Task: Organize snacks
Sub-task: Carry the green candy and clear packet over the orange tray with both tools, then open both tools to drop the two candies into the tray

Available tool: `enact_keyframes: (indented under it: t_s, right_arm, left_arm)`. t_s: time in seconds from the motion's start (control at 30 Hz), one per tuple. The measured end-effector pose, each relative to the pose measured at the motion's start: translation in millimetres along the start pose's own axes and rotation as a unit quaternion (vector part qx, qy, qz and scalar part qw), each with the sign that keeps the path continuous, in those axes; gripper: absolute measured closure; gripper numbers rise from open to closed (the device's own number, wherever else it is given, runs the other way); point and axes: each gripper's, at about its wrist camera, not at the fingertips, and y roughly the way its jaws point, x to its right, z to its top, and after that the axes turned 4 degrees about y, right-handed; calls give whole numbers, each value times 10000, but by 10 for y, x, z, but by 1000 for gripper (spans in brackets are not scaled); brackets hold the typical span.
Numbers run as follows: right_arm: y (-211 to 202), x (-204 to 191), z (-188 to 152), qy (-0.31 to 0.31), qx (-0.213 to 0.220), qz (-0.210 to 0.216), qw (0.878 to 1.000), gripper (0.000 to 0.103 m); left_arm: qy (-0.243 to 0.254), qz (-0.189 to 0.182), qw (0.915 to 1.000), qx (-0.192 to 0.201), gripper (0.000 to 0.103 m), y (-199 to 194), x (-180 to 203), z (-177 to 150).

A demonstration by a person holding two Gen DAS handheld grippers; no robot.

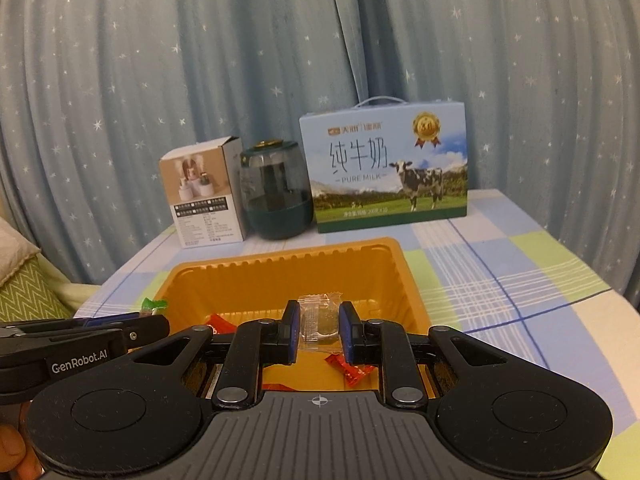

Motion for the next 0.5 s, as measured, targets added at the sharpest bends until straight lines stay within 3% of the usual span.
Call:
enact_keyframes:
  t_s: [0.07,0.3,0.5]
  right_arm:
    - [22,24,8,45,-35,4,10000,82]
    - [10,69,30,226,-43,-11,9997,82]
    - [8,61,28,227,-44,-11,9997,82]
  left_arm:
    - [-23,99,9999,-3,66,11,-36,-8]
    - [-166,258,9995,55,66,-59,-178,-20]
    - [28,305,9995,62,65,-83,-148,-28]
